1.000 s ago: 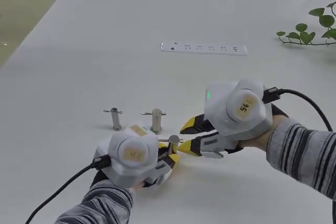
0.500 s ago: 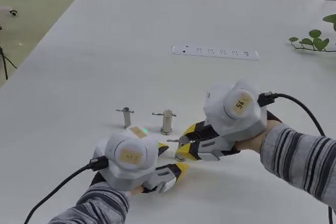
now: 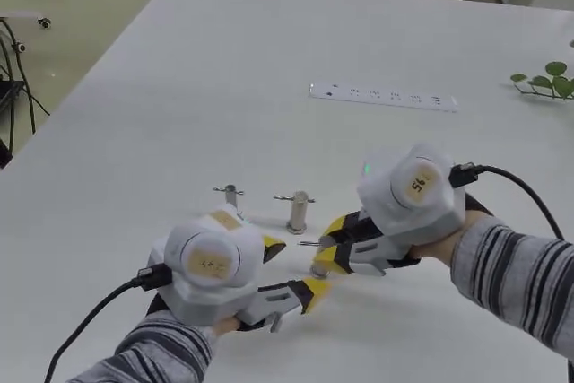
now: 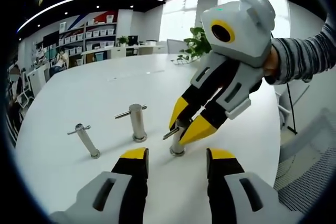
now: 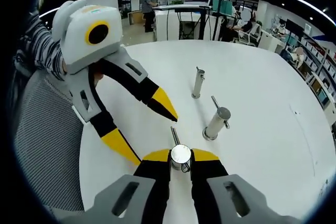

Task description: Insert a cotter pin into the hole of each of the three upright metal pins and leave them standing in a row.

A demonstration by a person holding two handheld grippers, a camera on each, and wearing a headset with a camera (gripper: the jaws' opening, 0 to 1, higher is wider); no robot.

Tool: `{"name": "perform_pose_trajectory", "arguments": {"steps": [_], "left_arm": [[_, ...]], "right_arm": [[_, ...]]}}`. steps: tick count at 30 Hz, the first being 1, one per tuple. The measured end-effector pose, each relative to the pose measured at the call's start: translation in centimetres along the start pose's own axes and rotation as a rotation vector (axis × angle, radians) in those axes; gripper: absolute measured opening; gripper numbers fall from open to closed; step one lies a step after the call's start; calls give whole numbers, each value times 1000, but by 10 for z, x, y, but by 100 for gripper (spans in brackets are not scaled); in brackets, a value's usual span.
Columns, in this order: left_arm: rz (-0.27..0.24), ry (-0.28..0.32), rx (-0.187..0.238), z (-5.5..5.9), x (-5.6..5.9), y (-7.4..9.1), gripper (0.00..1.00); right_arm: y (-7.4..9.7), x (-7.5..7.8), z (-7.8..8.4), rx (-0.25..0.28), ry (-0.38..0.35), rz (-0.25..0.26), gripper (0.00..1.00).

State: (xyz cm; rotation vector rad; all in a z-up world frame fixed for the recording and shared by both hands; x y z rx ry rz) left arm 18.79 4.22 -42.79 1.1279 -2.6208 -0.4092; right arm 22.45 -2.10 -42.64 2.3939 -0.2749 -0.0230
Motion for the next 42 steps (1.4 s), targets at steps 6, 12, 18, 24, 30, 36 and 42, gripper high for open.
{"name": "perform_pose_trajectory", "arguments": {"steps": [6,12,18,24,30,36,42], "left_arm": [[-34,3,22,-8,-11,15,43],[-60,9,37,-13,-18,25,47],[-85,13,42,-17,-27,36,53],[-116,16,55,-22,-36,46,60],[-134,2,50,-23,-40,53,64],[-165,5,52,-24,-47,58,69],[-172,8,65,-26,-52,61,72]], "right_arm": [[6,8,1,-12,1,10,9],[13,22,4,-36,-1,32,9],[19,34,6,-47,-12,43,9],[23,43,9,-58,-22,53,9],[25,48,10,-66,-43,58,9],[24,55,11,-75,-43,62,9],[25,60,8,-59,-66,64,8]]}}
Point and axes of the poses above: the centre of the closed fingertips' face, and the gripper's own axes: y roughly backward along the fingers, x roughly to its right, z roughly out of its underside, the point moved 4 cm from there along y, roughly backward along the fingers, and after that the axes turned 8 degrees about x, right-handed, at the moved point
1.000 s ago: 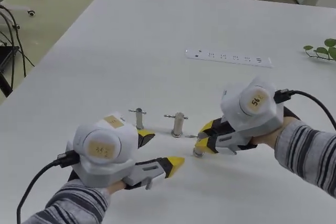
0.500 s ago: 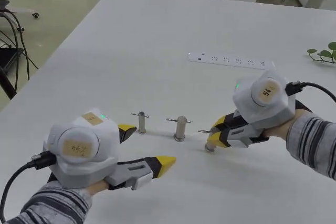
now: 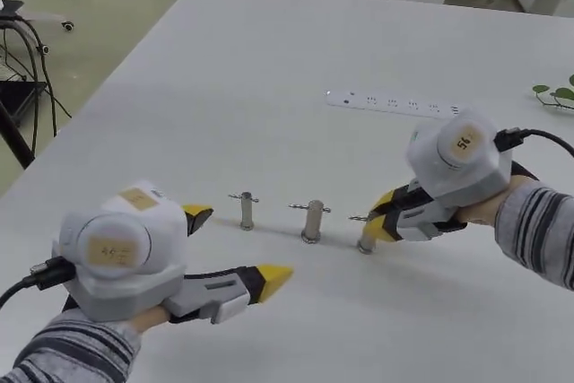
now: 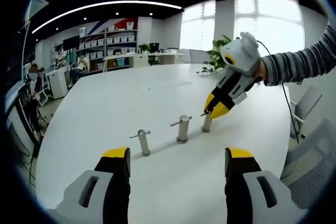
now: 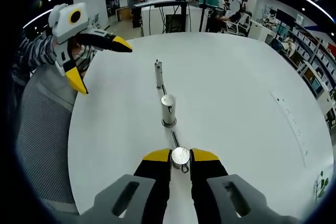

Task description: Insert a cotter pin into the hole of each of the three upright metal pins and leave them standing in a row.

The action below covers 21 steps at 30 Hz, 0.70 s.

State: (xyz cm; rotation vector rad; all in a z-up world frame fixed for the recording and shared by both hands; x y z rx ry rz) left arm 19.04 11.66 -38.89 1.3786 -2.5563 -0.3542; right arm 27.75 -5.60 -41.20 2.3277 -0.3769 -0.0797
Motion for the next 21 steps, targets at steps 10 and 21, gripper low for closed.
{"name": "perform_pose_trajectory", "arguments": {"steps": [10,21], "left_arm": [[4,71,88,-18,-2,6,76],[4,40,43,-5,-5,5,76]], "right_arm": [[0,2,0,-1,-28,-8,8],[-1,4,-1,-14,0,-6,8]]}}
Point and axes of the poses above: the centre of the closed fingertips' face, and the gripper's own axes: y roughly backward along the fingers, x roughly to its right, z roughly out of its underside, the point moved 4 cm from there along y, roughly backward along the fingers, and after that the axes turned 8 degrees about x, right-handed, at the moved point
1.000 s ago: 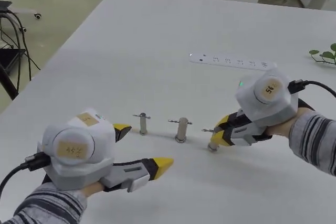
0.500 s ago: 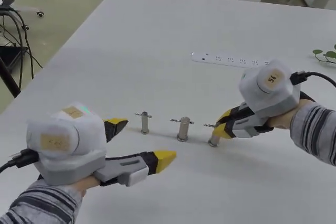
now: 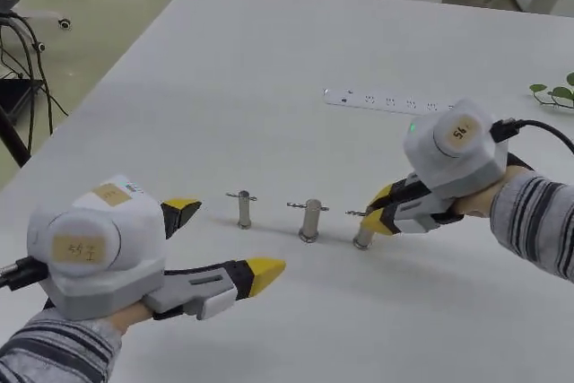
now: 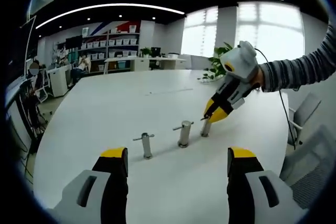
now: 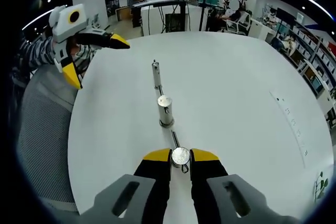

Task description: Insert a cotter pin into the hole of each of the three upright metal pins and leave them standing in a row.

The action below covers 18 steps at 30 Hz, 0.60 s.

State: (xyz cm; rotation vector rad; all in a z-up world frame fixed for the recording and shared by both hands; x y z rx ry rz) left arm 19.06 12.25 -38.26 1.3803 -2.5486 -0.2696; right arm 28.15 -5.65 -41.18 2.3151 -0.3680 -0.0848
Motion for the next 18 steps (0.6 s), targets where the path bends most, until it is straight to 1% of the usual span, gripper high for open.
{"name": "perform_pose_trajectory", "arguments": {"steps": [10,12,18], "left_arm": [[-9,11,10,-3,-4,0,78],[-10,10,9,-3,-5,0,78],[-13,14,6,-2,-6,1,82]], "right_arm": [[0,5,0,-19,33,6,9],[0,4,0,-22,46,1,9],[0,5,-1,-25,55,7,9]]}}
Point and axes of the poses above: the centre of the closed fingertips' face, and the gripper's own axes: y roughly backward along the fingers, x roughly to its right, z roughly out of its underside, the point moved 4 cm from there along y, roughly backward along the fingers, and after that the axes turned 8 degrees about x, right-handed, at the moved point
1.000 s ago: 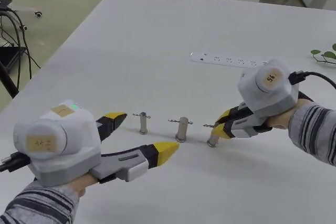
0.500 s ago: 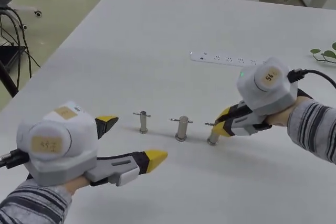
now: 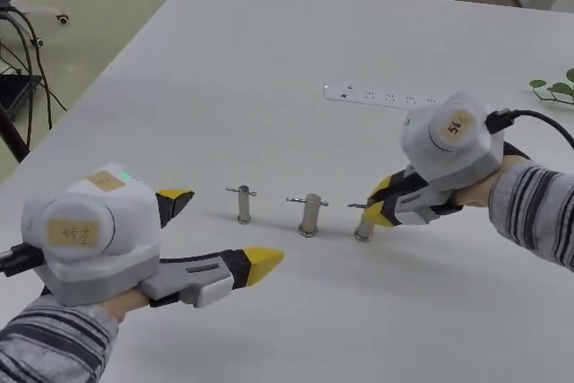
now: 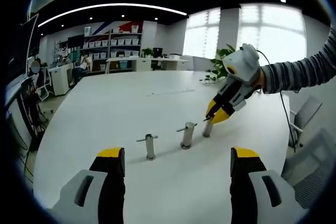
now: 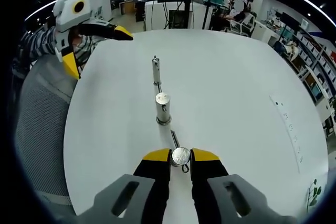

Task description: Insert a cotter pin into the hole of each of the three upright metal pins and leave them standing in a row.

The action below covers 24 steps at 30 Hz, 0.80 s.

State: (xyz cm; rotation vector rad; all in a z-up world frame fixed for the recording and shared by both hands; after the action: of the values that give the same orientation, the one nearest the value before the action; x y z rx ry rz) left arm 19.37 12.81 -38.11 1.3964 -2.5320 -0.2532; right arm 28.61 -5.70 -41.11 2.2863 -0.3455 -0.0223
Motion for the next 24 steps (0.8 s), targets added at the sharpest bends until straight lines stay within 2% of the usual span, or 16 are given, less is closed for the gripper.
{"name": "perform_pose_trajectory", "arguments": {"steps": [3,7,10,15,17,22,24], "left_arm": [[0,3,-1,0,0,0,85],[-1,2,-2,0,0,1,87],[-3,7,4,-2,0,1,90],[-6,4,3,-5,1,3,93],[-9,2,7,-7,1,4,95],[-9,4,11,-10,2,8,99],[-7,9,12,-11,4,10,99]], "right_arm": [[3,0,-6,65,-55,26,11],[10,-5,-8,89,-87,51,21],[18,-6,-8,121,-122,93,27],[32,-17,-10,184,-227,148,36],[38,-22,-11,224,-270,166,41],[50,-38,-8,260,-318,192,51],[55,-43,-8,283,-337,224,54]]}}
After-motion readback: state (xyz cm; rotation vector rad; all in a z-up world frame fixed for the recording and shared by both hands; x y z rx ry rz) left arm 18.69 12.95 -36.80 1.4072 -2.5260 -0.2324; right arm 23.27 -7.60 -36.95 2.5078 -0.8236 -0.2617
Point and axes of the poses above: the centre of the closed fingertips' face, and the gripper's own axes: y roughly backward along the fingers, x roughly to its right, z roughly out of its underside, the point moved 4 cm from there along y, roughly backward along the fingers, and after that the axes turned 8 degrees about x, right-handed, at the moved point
